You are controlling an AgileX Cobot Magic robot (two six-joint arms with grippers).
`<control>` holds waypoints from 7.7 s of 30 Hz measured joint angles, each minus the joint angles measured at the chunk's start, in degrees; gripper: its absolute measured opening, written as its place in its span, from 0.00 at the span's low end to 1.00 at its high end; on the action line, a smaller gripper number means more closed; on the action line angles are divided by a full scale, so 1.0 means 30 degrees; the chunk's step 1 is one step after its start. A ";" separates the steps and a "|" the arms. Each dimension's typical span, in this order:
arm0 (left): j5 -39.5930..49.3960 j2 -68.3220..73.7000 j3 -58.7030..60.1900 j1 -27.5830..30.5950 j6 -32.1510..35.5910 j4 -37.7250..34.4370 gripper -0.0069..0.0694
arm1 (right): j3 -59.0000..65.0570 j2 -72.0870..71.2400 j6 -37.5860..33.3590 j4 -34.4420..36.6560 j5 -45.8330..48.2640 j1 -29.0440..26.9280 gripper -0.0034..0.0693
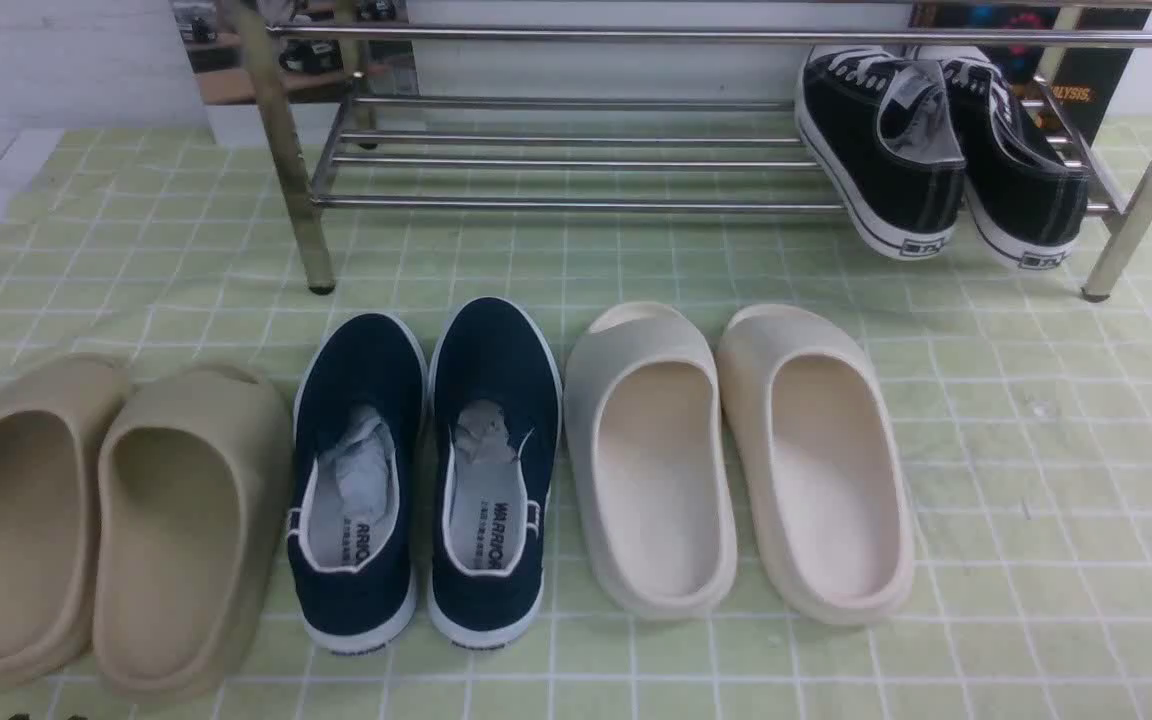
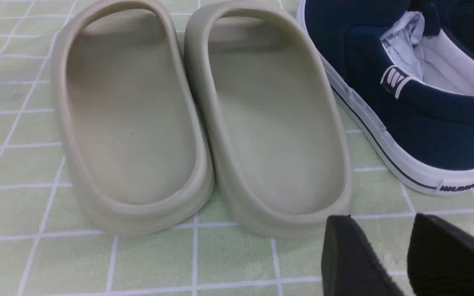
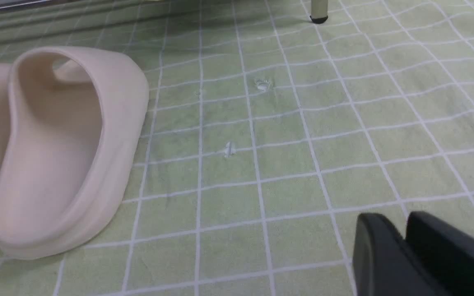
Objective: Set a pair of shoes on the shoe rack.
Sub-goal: Use the left arm to grab the shoe closest to it, then use the left arm to put a shoe into the shoe rack, then use the left arm to grab the shoe closest to it
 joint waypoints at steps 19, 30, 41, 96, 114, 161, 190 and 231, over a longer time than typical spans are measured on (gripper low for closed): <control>-0.0034 0.0000 0.0000 0.0000 0.0040 0.0000 0.40 | 0.0000 0.0000 0.0000 0.0000 0.0000 0.0000 0.28; -0.2506 0.0000 0.0077 0.0000 0.0040 0.0000 0.40 | 0.0000 0.0000 0.0000 0.0000 0.0000 0.0000 0.31; -0.8633 0.0000 0.0077 0.0000 -0.0022 -0.0019 0.40 | 0.0000 0.0000 0.0000 0.0000 0.0000 0.0000 0.33; 0.1844 3.0301 -1.7630 -0.2223 -0.4208 -0.2349 0.51 | 0.0000 0.0000 0.0000 -0.0006 0.0000 0.0000 0.37; 0.6168 3.0017 -2.3148 -0.2223 -0.4504 -0.1658 0.11 | 0.0000 0.0000 0.0000 -0.0006 0.0000 0.0000 0.38; 0.6839 4.3367 -4.3173 -0.2290 -0.5988 -0.1576 0.59 | 0.0000 0.0000 0.0000 -0.0006 0.0000 0.0000 0.38; 0.9482 4.3343 -4.2194 -0.5632 -0.3027 -0.2047 0.07 | 0.0000 0.0000 0.0000 -0.0006 0.0000 0.0000 0.38; 0.8957 3.1513 -2.5510 -0.4384 -0.3385 -0.3609 0.07 | 0.0000 0.0000 0.0000 -0.0006 0.0000 0.0000 0.38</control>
